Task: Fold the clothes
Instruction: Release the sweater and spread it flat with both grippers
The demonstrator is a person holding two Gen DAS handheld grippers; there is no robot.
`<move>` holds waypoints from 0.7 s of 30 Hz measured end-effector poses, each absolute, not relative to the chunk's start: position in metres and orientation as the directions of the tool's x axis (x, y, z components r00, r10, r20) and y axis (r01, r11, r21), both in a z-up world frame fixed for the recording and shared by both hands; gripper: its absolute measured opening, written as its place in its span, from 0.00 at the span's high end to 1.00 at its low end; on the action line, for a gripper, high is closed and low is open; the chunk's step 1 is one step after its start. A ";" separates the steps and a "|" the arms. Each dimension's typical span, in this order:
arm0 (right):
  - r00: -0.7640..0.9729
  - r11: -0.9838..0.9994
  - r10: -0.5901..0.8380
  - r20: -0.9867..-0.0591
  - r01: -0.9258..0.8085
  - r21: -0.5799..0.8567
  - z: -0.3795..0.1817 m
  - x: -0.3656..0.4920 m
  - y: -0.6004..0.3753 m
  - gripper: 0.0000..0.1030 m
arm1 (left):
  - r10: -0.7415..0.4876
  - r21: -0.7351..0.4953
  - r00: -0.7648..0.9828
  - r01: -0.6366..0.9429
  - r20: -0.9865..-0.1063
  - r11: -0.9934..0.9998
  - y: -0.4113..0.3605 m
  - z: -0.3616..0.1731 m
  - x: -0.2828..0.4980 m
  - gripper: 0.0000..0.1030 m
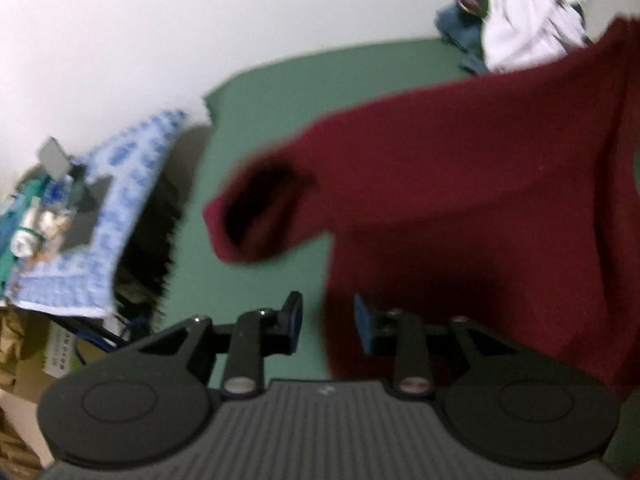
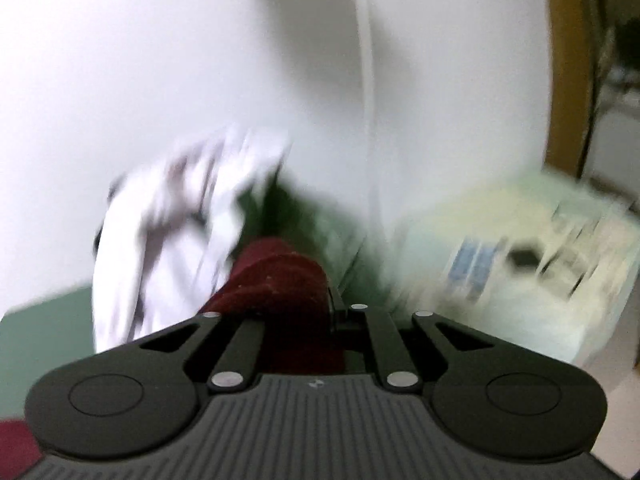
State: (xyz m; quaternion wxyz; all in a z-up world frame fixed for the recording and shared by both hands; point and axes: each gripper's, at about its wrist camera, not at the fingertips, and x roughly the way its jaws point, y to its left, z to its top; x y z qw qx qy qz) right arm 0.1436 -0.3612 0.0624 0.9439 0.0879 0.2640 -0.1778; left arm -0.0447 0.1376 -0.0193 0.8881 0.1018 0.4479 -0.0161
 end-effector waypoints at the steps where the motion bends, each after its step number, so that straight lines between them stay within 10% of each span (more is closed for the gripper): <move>1: 0.799 0.920 -0.315 -0.512 0.389 0.039 0.071 0.142 -0.364 0.89 | 0.050 0.155 0.592 0.128 -0.804 0.980 0.134 -0.023 -0.046 0.67; 6: 0.672 0.938 -0.328 -0.664 0.315 -0.145 0.033 0.114 -0.356 0.70 | -0.014 0.108 0.578 0.177 -0.816 0.978 0.135 -0.028 -0.054 0.64; 13: 0.570 0.968 0.104 -0.815 0.131 0.215 -0.013 -0.007 -0.301 0.60 | -0.115 0.056 0.555 0.282 -0.824 0.958 0.154 -0.029 -0.067 0.54; 21: 0.597 0.991 0.090 -0.797 0.025 0.130 -0.045 -0.077 -0.158 0.48 | -0.251 -0.045 0.516 0.377 -0.819 0.925 0.161 -0.041 -0.081 0.52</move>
